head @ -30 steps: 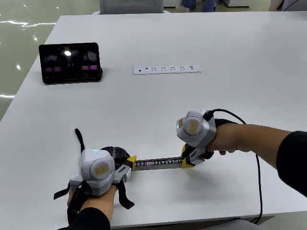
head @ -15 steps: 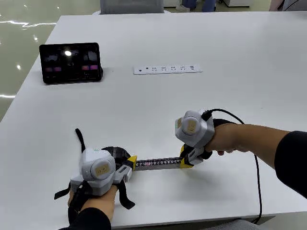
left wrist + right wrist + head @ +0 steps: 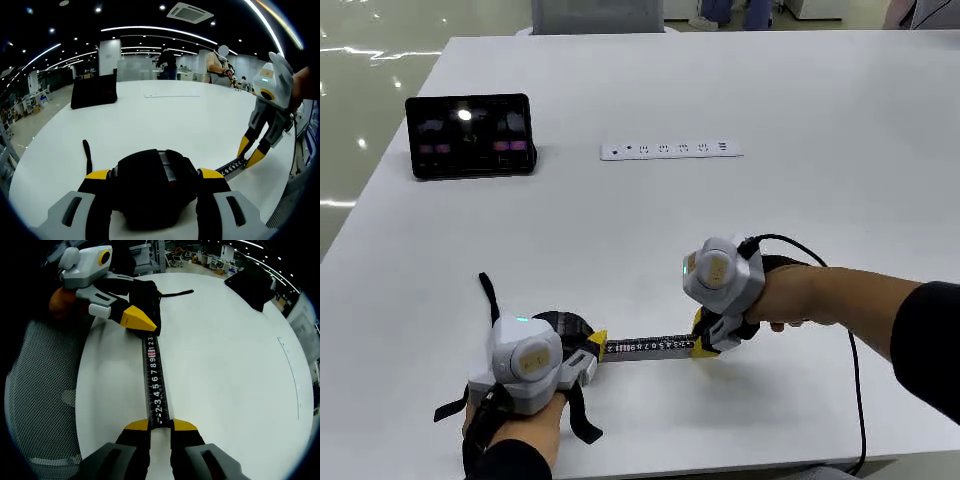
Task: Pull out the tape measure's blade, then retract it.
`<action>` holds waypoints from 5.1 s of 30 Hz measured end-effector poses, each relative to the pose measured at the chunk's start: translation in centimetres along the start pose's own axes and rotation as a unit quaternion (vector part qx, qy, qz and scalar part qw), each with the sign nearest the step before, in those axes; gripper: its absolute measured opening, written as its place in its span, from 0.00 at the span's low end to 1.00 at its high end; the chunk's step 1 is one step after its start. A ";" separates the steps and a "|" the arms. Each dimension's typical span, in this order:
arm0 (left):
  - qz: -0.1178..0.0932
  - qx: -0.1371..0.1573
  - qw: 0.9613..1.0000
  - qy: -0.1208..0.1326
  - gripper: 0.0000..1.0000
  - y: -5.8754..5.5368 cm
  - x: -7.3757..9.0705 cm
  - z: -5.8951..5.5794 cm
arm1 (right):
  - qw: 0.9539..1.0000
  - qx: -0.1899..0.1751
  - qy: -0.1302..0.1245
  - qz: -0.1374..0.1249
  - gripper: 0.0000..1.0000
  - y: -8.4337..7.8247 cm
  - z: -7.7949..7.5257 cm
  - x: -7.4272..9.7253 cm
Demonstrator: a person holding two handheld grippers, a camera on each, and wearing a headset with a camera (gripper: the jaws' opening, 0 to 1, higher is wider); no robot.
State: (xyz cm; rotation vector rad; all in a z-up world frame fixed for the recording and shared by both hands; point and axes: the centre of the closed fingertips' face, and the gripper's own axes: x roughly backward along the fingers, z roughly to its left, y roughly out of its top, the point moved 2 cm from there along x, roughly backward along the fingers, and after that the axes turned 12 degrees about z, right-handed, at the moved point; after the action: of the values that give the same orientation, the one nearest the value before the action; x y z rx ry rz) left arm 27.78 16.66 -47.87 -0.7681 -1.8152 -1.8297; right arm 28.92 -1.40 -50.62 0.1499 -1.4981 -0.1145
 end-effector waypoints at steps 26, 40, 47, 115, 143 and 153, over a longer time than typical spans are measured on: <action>0.002 0.001 1.000 -0.001 0.64 -0.1 -0.1 0.2 | 1.000 0.004 -0.001 -0.016 0.11 2.9 0.0 -0.7; 0.008 0.013 1.000 -0.007 0.63 -0.1 0.0 0.3 | 1.000 0.000 0.001 -0.022 0.11 3.2 0.2 -0.6; 0.011 0.013 1.000 -0.014 0.62 -0.1 0.1 0.2 | 1.000 -0.002 0.003 -0.024 0.11 3.4 0.2 -0.7; 0.024 0.015 0.999 -0.031 0.62 -0.2 0.2 0.5 | 0.999 0.013 0.006 -0.039 0.11 6.7 0.6 -1.3; 0.024 0.023 0.999 -0.036 0.61 -0.2 0.4 0.3 | 0.998 0.012 0.004 -0.057 0.11 7.8 1.0 -1.5; 0.024 0.024 0.999 -0.037 0.61 -0.1 0.4 0.3 | 0.998 0.012 0.004 -0.064 0.11 8.4 0.9 -1.5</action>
State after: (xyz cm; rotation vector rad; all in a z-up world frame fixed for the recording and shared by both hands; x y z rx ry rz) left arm 27.44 17.02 -47.74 -0.8645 -1.8630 -1.7437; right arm 27.78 7.07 -50.66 0.2653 -1.4821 -0.1991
